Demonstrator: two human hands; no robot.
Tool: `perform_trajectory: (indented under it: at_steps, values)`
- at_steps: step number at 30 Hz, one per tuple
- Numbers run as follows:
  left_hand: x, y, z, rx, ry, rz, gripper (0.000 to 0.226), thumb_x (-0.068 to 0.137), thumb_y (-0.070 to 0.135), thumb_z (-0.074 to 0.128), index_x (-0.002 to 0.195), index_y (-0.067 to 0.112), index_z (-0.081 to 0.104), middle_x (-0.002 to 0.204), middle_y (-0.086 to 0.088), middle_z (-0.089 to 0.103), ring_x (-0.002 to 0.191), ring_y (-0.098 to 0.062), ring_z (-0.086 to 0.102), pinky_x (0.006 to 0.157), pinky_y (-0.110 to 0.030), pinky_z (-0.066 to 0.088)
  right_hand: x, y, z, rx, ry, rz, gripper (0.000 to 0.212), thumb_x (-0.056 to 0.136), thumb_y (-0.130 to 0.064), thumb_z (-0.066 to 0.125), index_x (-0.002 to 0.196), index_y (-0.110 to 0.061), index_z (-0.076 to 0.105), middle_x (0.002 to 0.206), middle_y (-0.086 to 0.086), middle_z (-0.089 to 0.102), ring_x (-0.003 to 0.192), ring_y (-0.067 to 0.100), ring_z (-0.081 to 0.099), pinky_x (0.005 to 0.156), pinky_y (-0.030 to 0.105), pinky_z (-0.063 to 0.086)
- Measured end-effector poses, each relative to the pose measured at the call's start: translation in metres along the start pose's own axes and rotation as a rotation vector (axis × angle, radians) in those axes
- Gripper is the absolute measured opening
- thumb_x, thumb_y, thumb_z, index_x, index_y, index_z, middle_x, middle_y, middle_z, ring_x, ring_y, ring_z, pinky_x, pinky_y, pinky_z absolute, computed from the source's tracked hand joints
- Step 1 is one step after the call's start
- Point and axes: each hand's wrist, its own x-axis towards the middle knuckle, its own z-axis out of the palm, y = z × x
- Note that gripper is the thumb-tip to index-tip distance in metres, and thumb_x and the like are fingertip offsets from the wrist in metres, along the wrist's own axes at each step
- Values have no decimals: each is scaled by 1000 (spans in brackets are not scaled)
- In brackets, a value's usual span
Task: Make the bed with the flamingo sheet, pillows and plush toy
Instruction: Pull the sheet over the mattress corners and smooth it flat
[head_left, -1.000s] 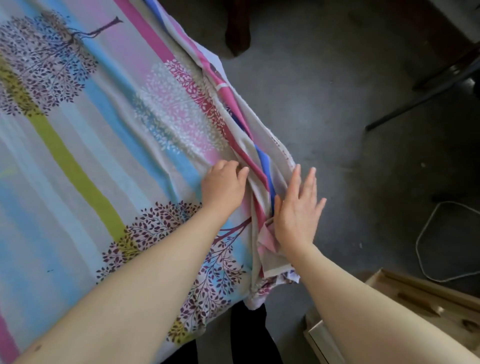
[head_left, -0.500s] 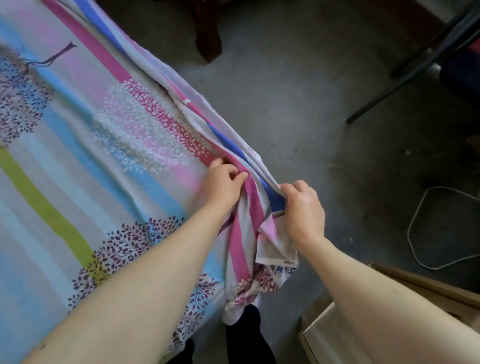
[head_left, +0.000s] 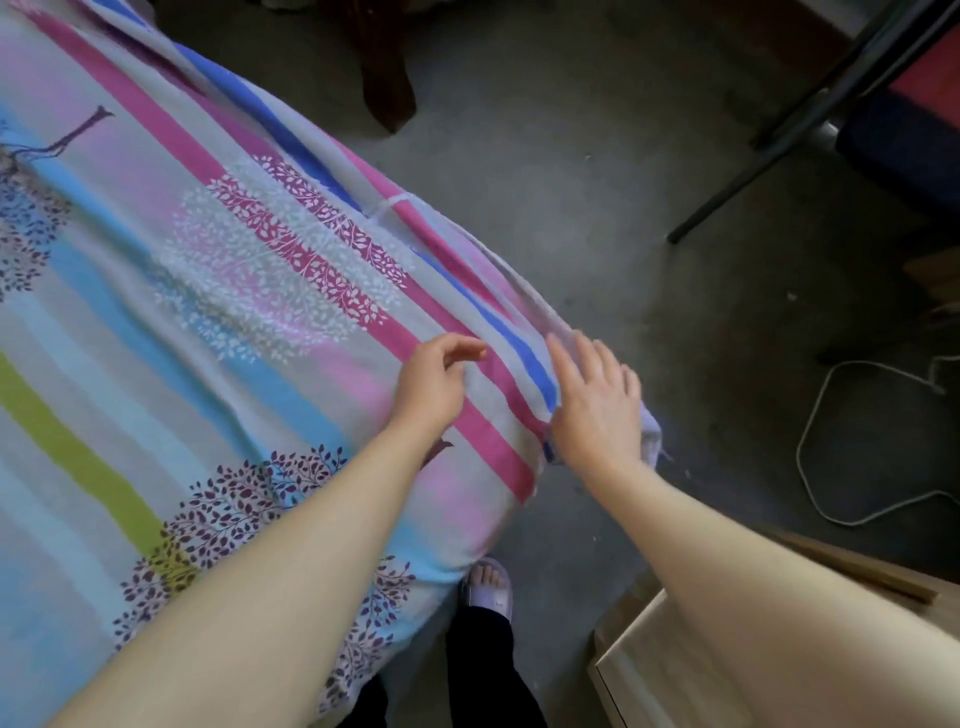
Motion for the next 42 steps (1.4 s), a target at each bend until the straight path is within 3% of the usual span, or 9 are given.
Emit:
perform_trajectory:
  at_steps: [4, 9, 12, 18, 24, 27, 35, 39, 42]
  values:
    - [-15, -3, -39, 74, 297, 91, 39, 89, -9, 39, 102, 16, 67, 102, 3, 68, 97, -9, 61, 90, -22, 46, -22, -57, 19, 167, 29, -228, 55, 86, -17, 58, 139, -22, 45, 148, 7, 41, 139, 29, 34, 111, 50, 30]
    - [-36, -61, -111, 220, 593, 70, 36, 92, -7, 38, 105, 11, 66, 106, -6, 62, 97, -19, 59, 82, -19, 39, -44, -133, 32, 269, -49, -513, 52, 89, -19, 51, 140, -22, 44, 150, 3, 39, 143, 25, 28, 115, 50, 22]
    - [-55, -109, -156, 288, 667, -19, 35, 93, -5, 37, 109, 9, 65, 110, -10, 62, 100, -26, 58, 86, -27, 40, -56, -176, 40, 280, -73, -587, 48, 91, -23, 41, 139, -20, 45, 148, 4, 41, 142, 26, 30, 115, 50, 18]
    - [-90, -183, -218, 337, 774, -235, 33, 90, -6, 41, 108, 9, 66, 113, -13, 62, 107, -29, 56, 90, -34, 41, -87, -258, 69, 285, -212, -760, 60, 93, -19, 48, 149, -20, 27, 158, 5, 20, 147, 24, 12, 119, 47, 6]
    - [-106, -222, -242, 403, 716, -179, 26, 83, -7, 54, 100, 6, 68, 110, -13, 61, 104, -28, 58, 94, -20, 36, -90, -307, 96, 163, -228, -970, 70, 90, -33, 49, 151, -15, 20, 159, 7, 17, 147, 23, 15, 119, 45, 11]
    - [-103, -225, -239, 506, 635, -133, 31, 82, -2, 59, 108, 13, 67, 123, -7, 54, 114, -24, 51, 100, -31, 37, -87, -316, 109, 106, -262, -1024, 73, 92, -43, 48, 152, -14, 17, 159, 8, 13, 147, 23, 11, 120, 41, 9]
    - [-71, -209, -212, 772, 397, 39, 50, 88, 17, 54, 136, 26, 47, 150, 1, 37, 140, -25, 30, 110, -47, 27, -34, -266, 103, -33, -53, -686, 66, 95, -55, 34, 152, -26, 19, 159, -5, 14, 147, 20, 11, 117, 41, 8]
    - [-43, -188, -193, 878, 272, 109, 50, 91, 27, 41, 141, 31, 40, 152, 3, 33, 140, -27, 31, 107, -56, 30, -16, -246, 95, -58, -12, -549, 64, 94, -53, 34, 150, -26, 25, 158, -4, 21, 145, 23, 20, 114, 43, 14]
    - [-23, -168, -175, 972, 181, 154, 51, 92, 33, 31, 143, 33, 36, 155, 6, 28, 142, -26, 28, 108, -57, 24, -3, -231, 89, -20, -9, -453, 63, 94, -54, 31, 151, -26, 23, 158, -2, 17, 147, 24, 14, 115, 43, 10]
